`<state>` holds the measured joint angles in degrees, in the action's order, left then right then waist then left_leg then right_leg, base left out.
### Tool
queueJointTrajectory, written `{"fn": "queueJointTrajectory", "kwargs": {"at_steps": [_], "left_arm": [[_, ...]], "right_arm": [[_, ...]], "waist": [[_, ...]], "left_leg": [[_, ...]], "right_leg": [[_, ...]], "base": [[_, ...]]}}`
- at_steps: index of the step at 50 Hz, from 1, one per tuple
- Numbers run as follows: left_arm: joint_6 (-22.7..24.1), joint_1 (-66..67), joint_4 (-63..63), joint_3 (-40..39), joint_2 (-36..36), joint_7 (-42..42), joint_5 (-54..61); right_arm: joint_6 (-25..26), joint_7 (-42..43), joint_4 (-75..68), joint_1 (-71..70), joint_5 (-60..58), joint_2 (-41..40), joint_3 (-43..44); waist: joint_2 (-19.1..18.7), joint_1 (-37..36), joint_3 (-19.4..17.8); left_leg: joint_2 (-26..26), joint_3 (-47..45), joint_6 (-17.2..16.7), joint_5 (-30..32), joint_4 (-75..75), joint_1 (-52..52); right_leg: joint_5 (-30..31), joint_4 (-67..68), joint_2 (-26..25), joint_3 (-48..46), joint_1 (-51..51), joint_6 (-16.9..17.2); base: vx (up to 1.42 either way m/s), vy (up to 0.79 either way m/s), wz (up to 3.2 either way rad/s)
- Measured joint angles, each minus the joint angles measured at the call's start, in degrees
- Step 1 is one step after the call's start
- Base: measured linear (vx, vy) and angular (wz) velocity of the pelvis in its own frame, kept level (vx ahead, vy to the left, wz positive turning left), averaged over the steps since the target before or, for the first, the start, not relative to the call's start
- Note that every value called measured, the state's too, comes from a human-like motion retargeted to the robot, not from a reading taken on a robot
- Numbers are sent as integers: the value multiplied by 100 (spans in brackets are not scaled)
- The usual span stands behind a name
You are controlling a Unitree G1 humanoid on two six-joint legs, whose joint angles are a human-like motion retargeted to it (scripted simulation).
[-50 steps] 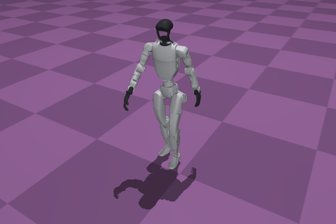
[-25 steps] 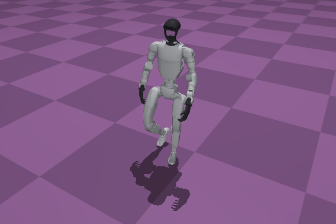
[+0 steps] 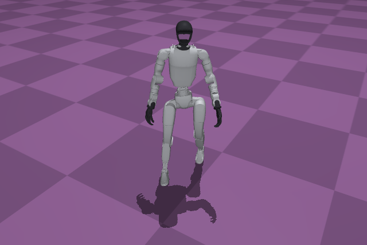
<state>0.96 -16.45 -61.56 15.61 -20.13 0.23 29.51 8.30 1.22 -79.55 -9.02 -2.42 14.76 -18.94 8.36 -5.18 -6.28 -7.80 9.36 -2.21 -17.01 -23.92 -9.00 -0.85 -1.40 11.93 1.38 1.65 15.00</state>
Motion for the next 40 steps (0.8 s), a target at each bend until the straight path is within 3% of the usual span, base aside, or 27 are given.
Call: {"fn": "queueJointTrajectory", "kwargs": {"at_steps": [3,5,8,10,12,15,20,22,26,30,32,35,40], "left_arm": [[-270,572,-954,-168,213,189,-395],[-454,940,-1458,-356,267,272,-613],[-607,1516,-1869,-606,205,230,-683],[-622,1884,-1964,-763,104,124,-577],[-579,2235,-1951,-911,-22,61,-322],[-492,2670,-1894,-1285,-200,93,59],[-381,2994,-2078,-2327,-249,393,85],[-362,2963,-2163,-2639,-179,522,235],[-360,2741,-2129,-2813,70,420,643],[-349,2361,-1796,-2549,336,-299,675],[28,2062,-1516,-2112,399,-507,542],[13,1444,-1032,-1677,417,-658,594],[-47,387,51,-1099,342,-727,995]], "right_arm": [[-102,222,1,-444,405,180,-112],[-137,307,-1,-779,482,336,-145],[-87,267,40,-1240,417,596,-205],[-9,162,96,-1565,341,790,-253],[38,126,217,-1813,284,969,-268],[-10,275,522,-2061,211,1213,-115],[-395,579,1184,-1956,206,1437,378],[-495,535,1373,-1806,200,1441,440],[-557,258,1594,-1315,47,1328,410],[-594,-213,1655,-511,-339,1117,406],[-1049,-661,1548,-114,-412,959,383],[-998,-1147,1333,396,-547,718,264],[-822,-1692,986,1083,-686,356,10]], "waist": [[239,37,238],[232,6,296],[231,-230,244],[253,-466,174],[298,-732,107],[214,-1087,1],[-382,-1087,94],[-512,-984,177],[-695,-752,252],[-1048,-533,197],[-1139,-408,253],[-1136,-172,382],[-1110,265,399]], "left_leg": [[-278,-379,339,329,-1947,1464],[-12,-924,630,282,-2875,2233],[544,-1944,1096,-197,-3212,2754],[730,-2572,1195,-494,-2819,2822],[694,-3156,1035,-543,-1825,2664],[578,-4150,514,-224,270,2125],[654,-6084,-329,285,2469,1521],[616,-6316,-450,373,2806,1413],[659,-5820,-486,235,2892,1075],[954,-5214,-807,-15,2864,442],[1110,-4802,-731,-178,2679,369],[1126,-4126,-548,-316,2527,420],[1004,-3049,-280,-498,2268,396]], "right_leg": [[-125,43,488,-402,25,-39],[-225,80,527,-701,-30,-229],[-352,92,495,-1066,-208,-513],[-409,57,471,-1233,-322,-620],[-456,-1,459,-1362,-440,-615],[-533,-88,271,-1557,-692,-549],[-722,-84,-524,-2163,-1259,-627],[-716,-14,-698,-2354,-1403,-712],[-517,422,-819,-2661,-1651,-938],[63,1948,-793,-2930,-1634,-1173],[413,3156,-657,-2844,-1186,-1191],[721,4672,-564,-2350,-259,-1051],[-19,5492,-349,-2002,688,-1391]], "base": [[36,-8,165],[35,-14,152],[35,-16,101],[35,-13,59],[36,-8,38],[38,-3,40],[39,3,100],[40,7,116],[43,11,110],[47,15,122],[42,13,148],[37,11,178],[34,7,199]]}}
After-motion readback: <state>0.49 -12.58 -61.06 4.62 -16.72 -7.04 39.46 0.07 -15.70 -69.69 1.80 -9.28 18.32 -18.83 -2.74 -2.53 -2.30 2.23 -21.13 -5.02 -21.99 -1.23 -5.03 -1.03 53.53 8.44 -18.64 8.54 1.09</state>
